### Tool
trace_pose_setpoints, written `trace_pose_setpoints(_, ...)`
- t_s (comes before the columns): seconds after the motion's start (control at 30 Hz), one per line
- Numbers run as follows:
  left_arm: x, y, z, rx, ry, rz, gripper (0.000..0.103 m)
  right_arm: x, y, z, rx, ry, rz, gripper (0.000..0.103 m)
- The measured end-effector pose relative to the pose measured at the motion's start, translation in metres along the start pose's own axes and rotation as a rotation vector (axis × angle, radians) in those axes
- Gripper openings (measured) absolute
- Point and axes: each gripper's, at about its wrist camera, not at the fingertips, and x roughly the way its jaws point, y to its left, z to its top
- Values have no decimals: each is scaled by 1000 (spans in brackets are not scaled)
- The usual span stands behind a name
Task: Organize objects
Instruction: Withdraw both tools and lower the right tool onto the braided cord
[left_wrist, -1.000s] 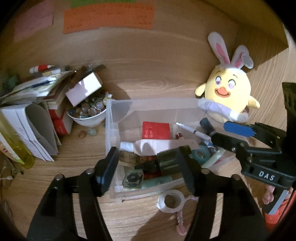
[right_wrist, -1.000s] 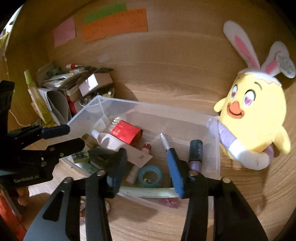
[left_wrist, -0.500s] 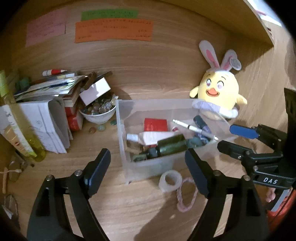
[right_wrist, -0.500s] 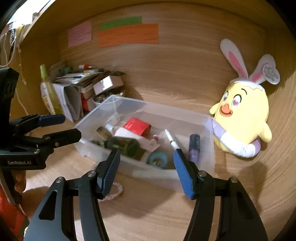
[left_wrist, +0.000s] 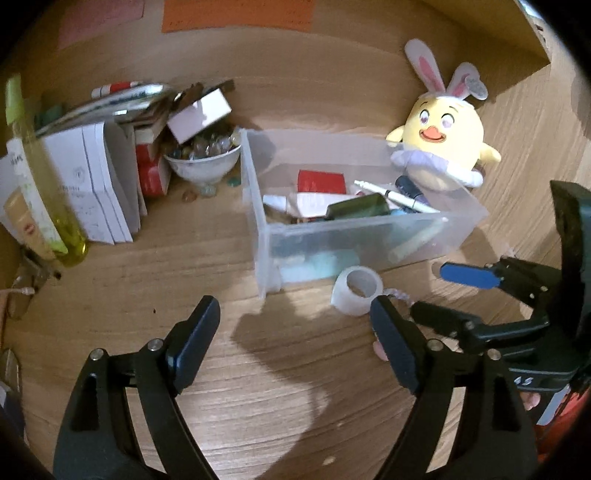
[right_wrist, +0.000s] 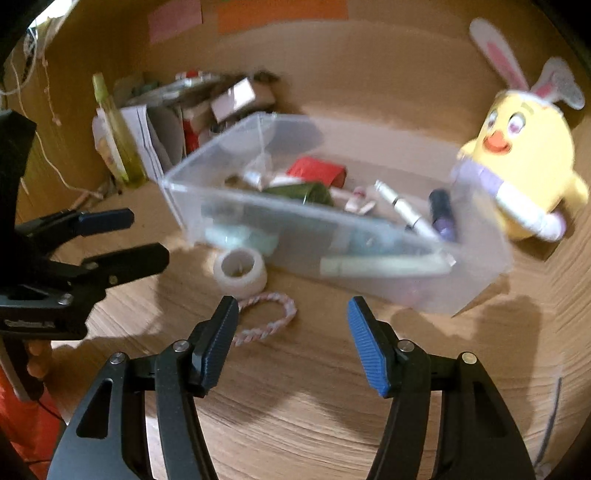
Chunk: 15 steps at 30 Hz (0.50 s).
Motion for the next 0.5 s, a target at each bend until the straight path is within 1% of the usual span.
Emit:
trace_pose_setpoints(0.13, 6, -2, -2, 6, 15, -4, 84, 17, 0, -3, 29, 48, 20, 57)
trace_pose_setpoints(0.2, 9, -3, -2, 10, 21, -4, 84, 20, 2, -4, 27, 56, 14, 54)
trace_pose_setpoints(0.27, 12, -5, -2, 9, 27, -8, 84, 22, 5, -6, -2, 56, -8, 41)
trace_pose_setpoints(0.3, 13, -6, -2, 10, 30, -11, 84, 22, 7, -7, -14, 56, -13, 38)
trace_pose_setpoints(0.37, 16, -9, -2, 16, 35, -11, 84, 20, 10, -10, -47, 55, -25, 23)
trace_pose_setpoints(0.47, 20, -16, -2, 32, 46, -17, 84, 15, 8, -15, -71, 49, -34, 11)
trace_pose_setpoints(0.5, 22, -19, -1, 39, 50, -19, 84, 14, 6, -17, -71, 46, -33, 11)
